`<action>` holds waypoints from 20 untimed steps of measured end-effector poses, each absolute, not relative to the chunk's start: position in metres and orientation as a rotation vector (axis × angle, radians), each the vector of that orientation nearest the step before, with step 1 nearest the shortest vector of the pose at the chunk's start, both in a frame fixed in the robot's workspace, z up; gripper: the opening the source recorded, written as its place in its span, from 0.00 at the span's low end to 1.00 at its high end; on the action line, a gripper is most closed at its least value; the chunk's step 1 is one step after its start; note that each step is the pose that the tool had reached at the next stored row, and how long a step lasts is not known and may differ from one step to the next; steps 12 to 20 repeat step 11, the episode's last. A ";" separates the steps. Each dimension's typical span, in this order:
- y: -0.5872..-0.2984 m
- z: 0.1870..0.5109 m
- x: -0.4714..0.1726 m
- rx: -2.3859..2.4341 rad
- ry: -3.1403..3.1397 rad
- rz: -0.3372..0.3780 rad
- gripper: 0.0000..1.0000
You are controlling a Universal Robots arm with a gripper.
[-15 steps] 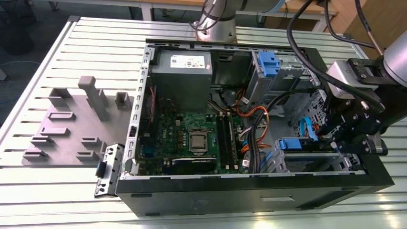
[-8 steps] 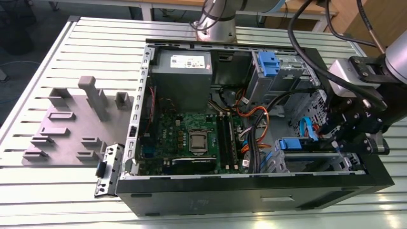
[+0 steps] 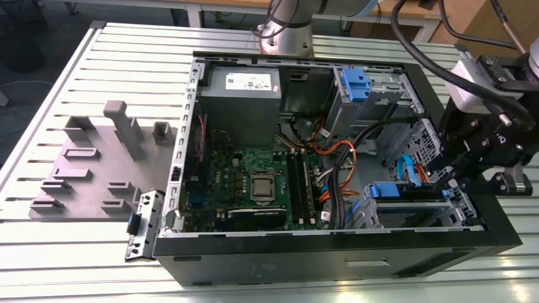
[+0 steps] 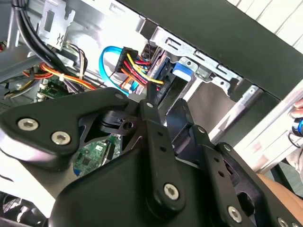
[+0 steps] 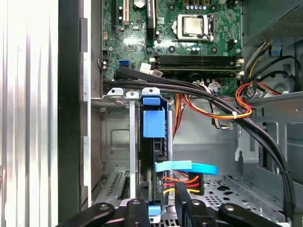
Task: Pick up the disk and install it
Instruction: 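Insert the second disk wire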
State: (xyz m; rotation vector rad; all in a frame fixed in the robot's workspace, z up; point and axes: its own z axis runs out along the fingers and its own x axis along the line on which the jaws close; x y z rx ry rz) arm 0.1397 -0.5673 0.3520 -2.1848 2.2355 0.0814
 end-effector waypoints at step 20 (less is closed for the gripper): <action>-0.567 0.363 0.140 -2.185 2.235 0.081 0.36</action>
